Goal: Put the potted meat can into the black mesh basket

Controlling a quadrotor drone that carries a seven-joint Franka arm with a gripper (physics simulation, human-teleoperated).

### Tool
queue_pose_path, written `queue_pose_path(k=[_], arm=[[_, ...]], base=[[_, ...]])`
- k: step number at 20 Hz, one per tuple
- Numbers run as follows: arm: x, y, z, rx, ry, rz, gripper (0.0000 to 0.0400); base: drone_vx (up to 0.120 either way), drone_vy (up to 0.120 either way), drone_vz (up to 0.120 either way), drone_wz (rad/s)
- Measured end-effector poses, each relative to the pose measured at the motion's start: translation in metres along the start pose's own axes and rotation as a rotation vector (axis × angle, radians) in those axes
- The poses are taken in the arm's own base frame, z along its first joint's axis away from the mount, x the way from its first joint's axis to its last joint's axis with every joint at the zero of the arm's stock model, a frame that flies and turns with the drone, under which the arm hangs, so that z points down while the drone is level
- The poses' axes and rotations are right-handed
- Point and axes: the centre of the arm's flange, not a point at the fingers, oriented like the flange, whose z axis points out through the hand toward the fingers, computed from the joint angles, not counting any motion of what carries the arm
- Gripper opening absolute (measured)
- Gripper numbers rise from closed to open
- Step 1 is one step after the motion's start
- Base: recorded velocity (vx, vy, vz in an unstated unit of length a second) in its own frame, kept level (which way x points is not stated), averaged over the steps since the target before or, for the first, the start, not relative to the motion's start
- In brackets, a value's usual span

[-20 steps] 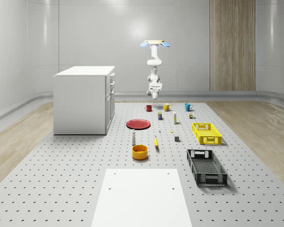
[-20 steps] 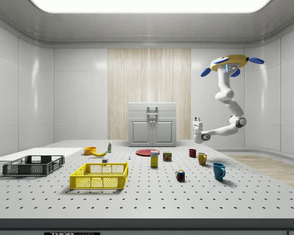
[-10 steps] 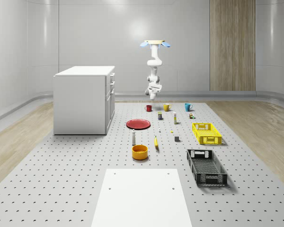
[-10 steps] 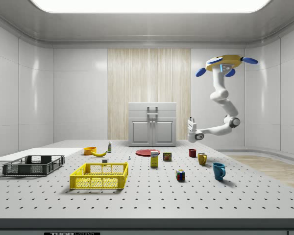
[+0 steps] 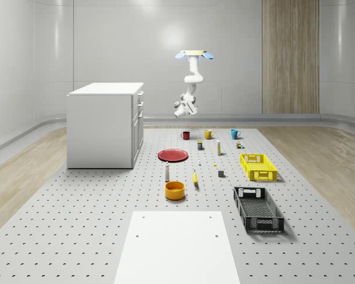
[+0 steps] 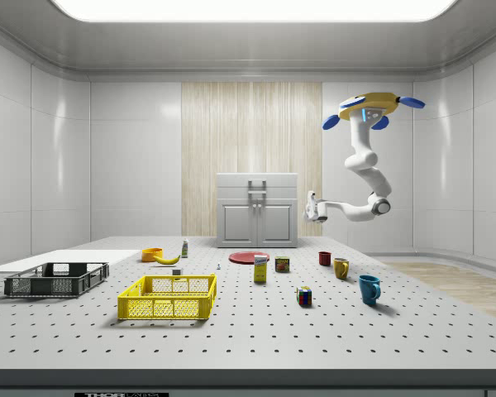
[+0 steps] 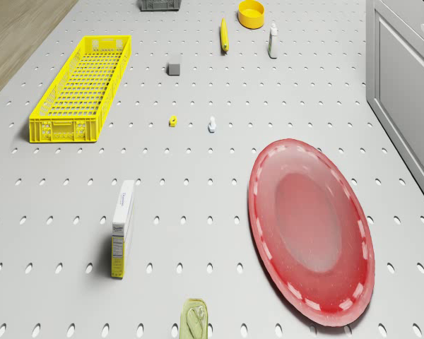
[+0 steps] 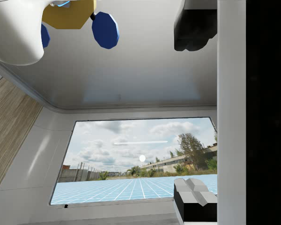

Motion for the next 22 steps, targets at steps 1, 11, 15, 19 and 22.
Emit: queue_pose_path(k=[1, 11, 15, 19, 22], arm=[[-0.012, -0.012, 0.002, -0.118, 0.118, -0.004, 0.04], [-0.072, -0.068, 0.094, -1.074, 1.071, -0.036, 0.04], [-0.072, -0.068, 0.114, -1.216, 1.216, -0.044, 0.04], [-0.071, -0.066, 0.124, -1.285, 1.288, -0.048, 0.04], [-0.07, -0.065, 0.128, -1.312, 1.317, -0.05, 0.04]], base=[[0.12, 0.0, -0.12, 0.0], [0.12, 0.0, -0.12, 0.0], [0.12, 0.01, -0.11, 0.0], [0.12, 0.06, 0.0, 0.0], [0.12, 0.067, -0.013, 0.0]])
